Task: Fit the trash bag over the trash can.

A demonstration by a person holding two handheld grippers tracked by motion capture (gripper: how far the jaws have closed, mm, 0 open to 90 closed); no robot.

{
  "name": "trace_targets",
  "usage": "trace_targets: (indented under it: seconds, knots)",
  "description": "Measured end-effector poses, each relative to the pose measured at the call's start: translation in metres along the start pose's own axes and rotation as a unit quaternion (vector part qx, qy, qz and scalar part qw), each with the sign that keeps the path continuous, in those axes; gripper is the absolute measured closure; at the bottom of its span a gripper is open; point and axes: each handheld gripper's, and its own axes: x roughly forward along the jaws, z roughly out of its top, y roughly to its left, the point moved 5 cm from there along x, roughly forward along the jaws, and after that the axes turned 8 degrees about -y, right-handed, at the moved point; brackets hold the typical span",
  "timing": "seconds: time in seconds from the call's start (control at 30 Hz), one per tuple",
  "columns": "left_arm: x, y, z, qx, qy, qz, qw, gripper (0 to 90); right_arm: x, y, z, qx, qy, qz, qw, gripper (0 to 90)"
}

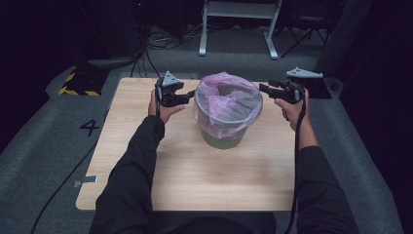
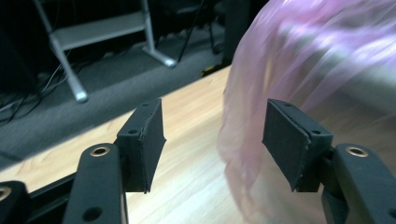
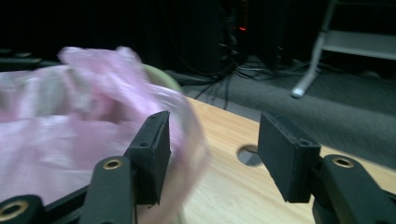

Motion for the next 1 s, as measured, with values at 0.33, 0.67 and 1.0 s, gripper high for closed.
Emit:
trace_targets:
  seconds: [0.33, 0.67, 1.0]
  knots:
    - [0.009, -0.011, 0.006, 0.016, 0.004, -0.020, 0.9997, 44.8, 0.022, 0.024, 0.012, -0.036, 0.043, 0.058, 0.9968, 39.4]
    - [0.007, -0.014, 0.001, 0.026, 0.018, -0.040, 0.9987, 62.1, 0.039, 0.017, 0.011, -0.083, 0.081, 0.001, 0.9933, 79.8]
    - [0.005, -0.021, -0.002, 0.040, 0.017, -0.084, 0.9955, 89.4, 0.039, 0.002, 0.015, -0.025, 0.050, -0.031, 0.9979, 89.5]
